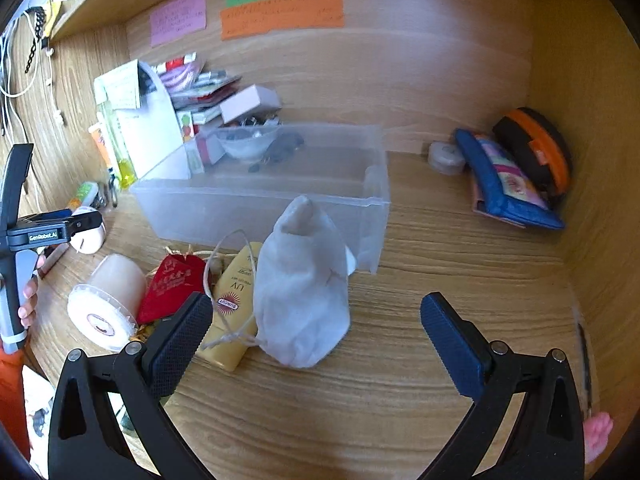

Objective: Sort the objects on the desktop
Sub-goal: 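Grasp the pink round fan with the left tool while the right tool grasps the white cloth bag, then carry the pink fan and white bag over the clear plastic box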

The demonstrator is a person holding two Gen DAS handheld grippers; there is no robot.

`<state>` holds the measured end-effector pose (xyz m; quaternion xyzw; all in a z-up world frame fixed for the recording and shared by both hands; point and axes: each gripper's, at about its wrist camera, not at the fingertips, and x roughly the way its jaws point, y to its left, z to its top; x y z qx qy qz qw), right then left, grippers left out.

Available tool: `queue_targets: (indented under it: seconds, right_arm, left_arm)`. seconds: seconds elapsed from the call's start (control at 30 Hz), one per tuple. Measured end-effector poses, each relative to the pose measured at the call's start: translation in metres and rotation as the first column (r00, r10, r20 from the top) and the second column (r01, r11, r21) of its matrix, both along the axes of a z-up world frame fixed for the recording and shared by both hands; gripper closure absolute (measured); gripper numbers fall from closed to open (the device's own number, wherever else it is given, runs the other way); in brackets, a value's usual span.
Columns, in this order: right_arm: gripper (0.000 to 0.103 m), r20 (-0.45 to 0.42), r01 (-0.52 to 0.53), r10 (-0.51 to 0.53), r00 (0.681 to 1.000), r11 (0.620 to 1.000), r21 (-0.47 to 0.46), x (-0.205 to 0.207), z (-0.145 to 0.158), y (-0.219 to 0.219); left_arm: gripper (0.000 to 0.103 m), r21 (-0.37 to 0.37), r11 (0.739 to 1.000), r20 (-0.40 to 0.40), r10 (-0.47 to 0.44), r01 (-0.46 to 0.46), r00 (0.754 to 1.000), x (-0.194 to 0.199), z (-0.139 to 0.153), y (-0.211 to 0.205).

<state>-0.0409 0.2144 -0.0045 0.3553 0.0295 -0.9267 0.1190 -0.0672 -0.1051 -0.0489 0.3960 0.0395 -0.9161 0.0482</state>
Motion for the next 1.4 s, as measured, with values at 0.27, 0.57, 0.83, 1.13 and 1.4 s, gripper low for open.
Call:
queue_targets:
  seconds: [0.27,0.57,0.83,1.13,1.4]
  right_arm:
    - [0.023,0.123,-0.046,0.046,0.991,0.999,0.001,-0.030,-0.022,-0.003]
    - [0.054,0.160,-0.085,0.089,0.983,0.996,-0.035,-0.037,-0.034,-0.006]
    - [0.067,0.127,-0.083,0.085,0.988,0.996,-0.027,-0.031,-0.031,-0.005]
    - [0.071,0.032,-0.079,0.080,0.996,0.996,-0.037,-0.011,-0.004,0.001]
    - [0.071,-0.028,-0.069,0.069,0.997,0.997,-0.018,-0.004,0.020,0.001]
  left_arm:
    - [0.010,-0.026,1.000,0.021,-0.008,0.008,1.000,-0.002,-0.008,0.004]
    - [0.037,0.032,0.999,0.079,-0.018,0.015,0.997,-0.010,-0.017,-0.006]
    - [0.037,0.006,1.000,0.070,-0.023,0.022,0.997,-0.016,-0.015,0.002]
    - [0.037,-0.034,0.999,0.035,-0.036,0.037,0.999,-0.019,-0.006,0.015]
    - [0.037,-0.029,0.997,-0.049,-0.069,0.067,0.996,-0.001,0.027,0.030]
